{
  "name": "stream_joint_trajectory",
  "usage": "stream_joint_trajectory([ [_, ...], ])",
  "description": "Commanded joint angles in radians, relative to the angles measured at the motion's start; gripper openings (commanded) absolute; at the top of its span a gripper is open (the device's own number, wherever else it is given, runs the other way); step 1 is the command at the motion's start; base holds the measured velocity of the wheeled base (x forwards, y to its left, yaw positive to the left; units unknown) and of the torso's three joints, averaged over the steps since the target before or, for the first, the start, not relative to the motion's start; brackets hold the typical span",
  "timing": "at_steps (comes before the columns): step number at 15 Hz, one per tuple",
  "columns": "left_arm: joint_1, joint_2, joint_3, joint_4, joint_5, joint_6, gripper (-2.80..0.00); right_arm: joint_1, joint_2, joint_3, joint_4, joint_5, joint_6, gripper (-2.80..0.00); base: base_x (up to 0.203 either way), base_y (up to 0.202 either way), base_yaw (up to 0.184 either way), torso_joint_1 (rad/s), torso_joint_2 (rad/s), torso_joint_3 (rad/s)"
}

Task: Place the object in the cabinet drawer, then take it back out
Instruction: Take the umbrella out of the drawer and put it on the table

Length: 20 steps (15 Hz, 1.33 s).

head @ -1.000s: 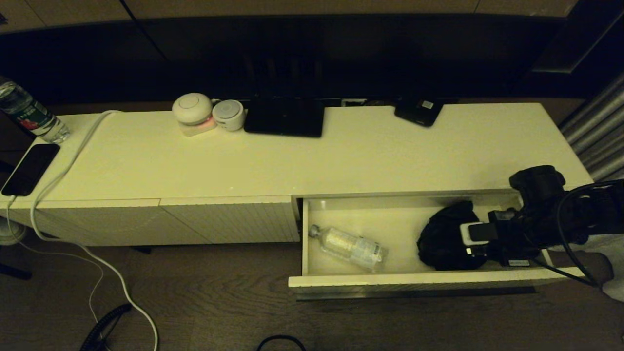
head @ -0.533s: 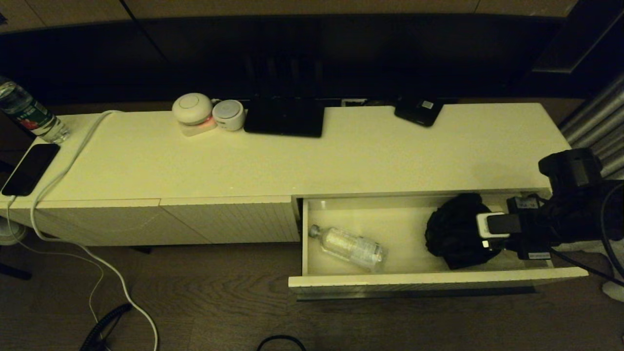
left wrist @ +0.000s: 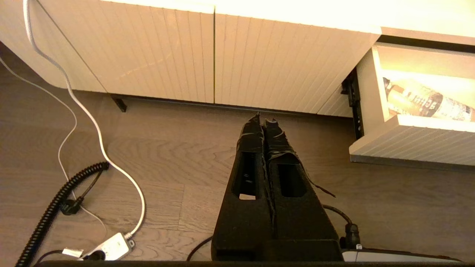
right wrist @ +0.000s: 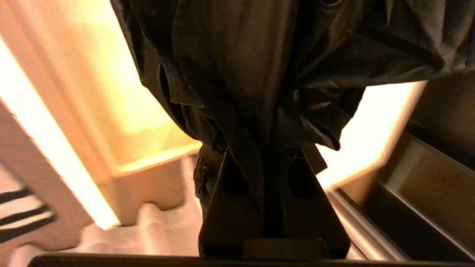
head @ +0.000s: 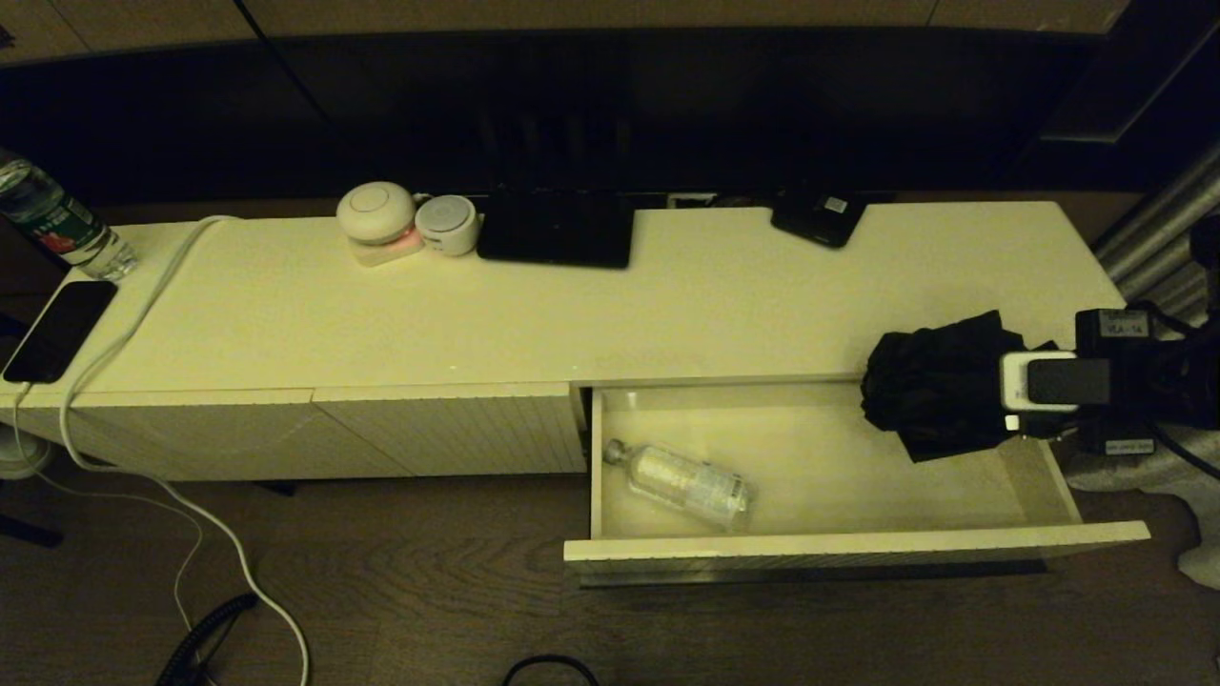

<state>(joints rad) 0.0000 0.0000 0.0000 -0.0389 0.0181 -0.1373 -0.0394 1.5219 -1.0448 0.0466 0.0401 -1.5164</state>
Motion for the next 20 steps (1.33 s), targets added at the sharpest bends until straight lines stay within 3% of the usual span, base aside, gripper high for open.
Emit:
stream_joint_trajectory([
  [1,0.0,-0.002,0.0,0.0,0.0,-0.001,-2.8,0.0,-0.047,-0.059,-0.003,-0.003,-0.005,-2.8,0.0,0.0,0.0,0.0,0.0,0.0],
  [6,0.0,-0.002,0.0,-0.001,0.0,-0.001,-2.8,-0.007,0.074,-0.15,-0.155,-0.004,0.023,-2.8,0.0,0.0,0.0,0.0,0.0,0.0],
  [11,0.0,-0.002,0.0,-0.001,0.0,-0.001,-2.8,-0.001,0.273,-0.109,-0.488,-0.027,0.122,-2.8,0.0,0.0,0.0,0.0,0.0,0.0],
  [18,0.0,-0.002,0.0,0.0,0.0,-0.001,-2.8,0.021,0.313,-0.107,-0.527,-0.09,0.131,-2.8,0.0,0.0,0.0,0.0,0.0,0.0],
  [19,0.0,-0.002,0.0,-0.001,0.0,-0.001,-2.8,0.022,0.311,-0.099,-0.524,-0.09,0.131,0.0,0.0,0.0,0.0,0.0,0.0,0.0],
  [20,0.0,-0.002,0.0,-0.001,0.0,-0.001,-2.8,0.028,0.316,-0.092,-0.534,-0.095,0.133,0.0,0.0,0.0,0.0,0.0,0.0,0.0],
])
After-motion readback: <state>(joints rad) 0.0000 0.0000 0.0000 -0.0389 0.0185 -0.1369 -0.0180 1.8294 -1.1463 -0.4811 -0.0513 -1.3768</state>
